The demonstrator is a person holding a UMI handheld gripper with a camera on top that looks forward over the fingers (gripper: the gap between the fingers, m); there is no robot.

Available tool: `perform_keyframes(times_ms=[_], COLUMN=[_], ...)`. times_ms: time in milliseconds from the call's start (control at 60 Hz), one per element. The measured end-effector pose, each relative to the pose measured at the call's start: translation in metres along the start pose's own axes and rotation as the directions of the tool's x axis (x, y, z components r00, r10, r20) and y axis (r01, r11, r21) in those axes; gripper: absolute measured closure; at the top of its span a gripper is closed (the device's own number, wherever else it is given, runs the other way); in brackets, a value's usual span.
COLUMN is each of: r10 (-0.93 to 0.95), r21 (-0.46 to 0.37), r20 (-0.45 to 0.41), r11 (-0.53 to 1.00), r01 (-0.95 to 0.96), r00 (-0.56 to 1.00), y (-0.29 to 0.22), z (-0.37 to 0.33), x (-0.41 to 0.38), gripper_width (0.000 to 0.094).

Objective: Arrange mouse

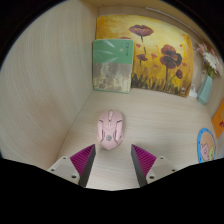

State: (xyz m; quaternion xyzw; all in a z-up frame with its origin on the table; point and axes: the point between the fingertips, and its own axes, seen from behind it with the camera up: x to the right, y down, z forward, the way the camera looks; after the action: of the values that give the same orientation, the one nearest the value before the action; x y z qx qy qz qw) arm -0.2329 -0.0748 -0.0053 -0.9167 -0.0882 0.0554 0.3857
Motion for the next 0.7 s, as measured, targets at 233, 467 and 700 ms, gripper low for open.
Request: perform_keyframes(times_ms=[233,467,700], r10=[0.02,0.06,0.06], r21=[-0.012,-0.01,-0.022], r20=[-0.013,-0.042,-0.031], r11=[1.0,0.998,0.998], r01=[-0.02,-0.061,-0.061], r00=[1.0,0.997,0.998], y=[-0.04,-0.056,-0.056], z=[0.046,0.069,0.068], x=[-0.006,-0.005,-0.004], gripper_width=[0.0238,0.0453,0.0592])
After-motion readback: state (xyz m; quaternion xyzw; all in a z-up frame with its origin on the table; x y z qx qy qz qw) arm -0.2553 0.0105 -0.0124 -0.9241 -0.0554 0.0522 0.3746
